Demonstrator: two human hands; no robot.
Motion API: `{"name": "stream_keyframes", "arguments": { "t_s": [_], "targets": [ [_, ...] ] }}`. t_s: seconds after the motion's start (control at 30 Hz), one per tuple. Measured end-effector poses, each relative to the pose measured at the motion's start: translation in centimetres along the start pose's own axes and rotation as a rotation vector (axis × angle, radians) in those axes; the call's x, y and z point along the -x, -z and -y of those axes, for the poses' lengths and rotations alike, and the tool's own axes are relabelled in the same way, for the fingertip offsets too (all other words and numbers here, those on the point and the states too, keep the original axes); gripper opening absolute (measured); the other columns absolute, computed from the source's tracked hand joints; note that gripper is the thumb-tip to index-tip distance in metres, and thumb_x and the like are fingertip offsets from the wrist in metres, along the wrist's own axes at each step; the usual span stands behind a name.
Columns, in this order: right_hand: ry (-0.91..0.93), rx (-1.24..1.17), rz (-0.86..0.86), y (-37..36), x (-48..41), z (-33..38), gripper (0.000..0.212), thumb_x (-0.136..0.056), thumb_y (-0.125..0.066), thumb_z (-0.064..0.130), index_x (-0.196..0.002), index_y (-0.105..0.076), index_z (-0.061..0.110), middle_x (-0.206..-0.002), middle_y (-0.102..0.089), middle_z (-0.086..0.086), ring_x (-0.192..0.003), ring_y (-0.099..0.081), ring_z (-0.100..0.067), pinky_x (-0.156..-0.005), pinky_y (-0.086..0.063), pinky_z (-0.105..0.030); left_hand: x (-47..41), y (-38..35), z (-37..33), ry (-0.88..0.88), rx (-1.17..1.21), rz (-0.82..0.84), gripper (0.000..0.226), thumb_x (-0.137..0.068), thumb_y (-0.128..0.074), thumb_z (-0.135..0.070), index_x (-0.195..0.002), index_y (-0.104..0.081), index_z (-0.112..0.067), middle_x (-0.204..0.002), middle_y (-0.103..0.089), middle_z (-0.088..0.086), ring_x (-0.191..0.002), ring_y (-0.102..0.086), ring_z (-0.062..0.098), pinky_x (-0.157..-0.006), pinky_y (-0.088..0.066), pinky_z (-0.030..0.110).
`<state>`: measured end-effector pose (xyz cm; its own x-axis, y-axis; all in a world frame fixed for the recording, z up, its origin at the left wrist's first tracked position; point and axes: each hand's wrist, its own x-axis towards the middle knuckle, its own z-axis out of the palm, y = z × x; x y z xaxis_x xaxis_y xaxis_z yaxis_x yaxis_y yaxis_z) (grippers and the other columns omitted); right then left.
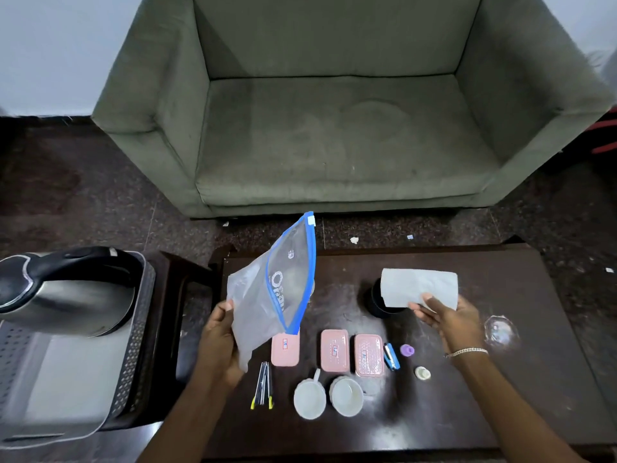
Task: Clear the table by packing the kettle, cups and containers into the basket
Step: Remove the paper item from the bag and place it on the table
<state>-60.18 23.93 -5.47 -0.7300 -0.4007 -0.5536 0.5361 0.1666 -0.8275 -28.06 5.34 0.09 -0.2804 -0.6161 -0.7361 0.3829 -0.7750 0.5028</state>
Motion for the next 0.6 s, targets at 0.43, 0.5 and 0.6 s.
{"name": "stream_keyframes", "arguments": {
  "t_s": [0.43,0.5,0.6],
  "targets": [
    [0.461,1.046,-0.149,-3.4,-0.5,-0.4,0.018,-0.081,-0.07,0.006,-0.099,-0.068,0.007,-0.089,-0.075,-0.021,-0.086,-0.069,-0.042,-0.072,-0.044,-0.03,0.2,-0.6,0.9,-0.004,-0.035,0.04,0.023,-0.11,-0.037,-0.016,-0.096,-0.054,-0.018,-0.113,-0.065,0.011,-0.092,-0.063,0.024,-0.062,-0.062,0.029],
    [0.461,1.104,-0.167,-3.6,-0.2,-0.4,0.018,-0.082,-0.069,0.01,-0.1,-0.066,0.01,-0.089,-0.074,-0.022,-0.085,-0.068,-0.045,-0.072,-0.049,-0.035,0.3,-0.5,1.0,-0.025,-0.047,0.036,0.026,-0.11,-0.037,-0.012,-0.091,-0.054,-0.019,-0.107,-0.067,0.01,-0.085,-0.066,0.023,-0.059,-0.063,0.029],
    [0.408,1.184,-0.142,-3.4,-0.3,-0.7,0.024,-0.084,-0.068,0.013,-0.107,-0.066,0.012,-0.095,-0.074,-0.024,-0.09,-0.069,-0.046,-0.078,-0.058,-0.046,0.3,-0.4,1.1,-0.042,-0.064,0.024,0.029,-0.11,-0.038,-0.009,-0.088,-0.055,-0.019,-0.101,-0.068,0.01,-0.082,-0.066,0.024,-0.058,-0.062,0.029]
  ]
}}
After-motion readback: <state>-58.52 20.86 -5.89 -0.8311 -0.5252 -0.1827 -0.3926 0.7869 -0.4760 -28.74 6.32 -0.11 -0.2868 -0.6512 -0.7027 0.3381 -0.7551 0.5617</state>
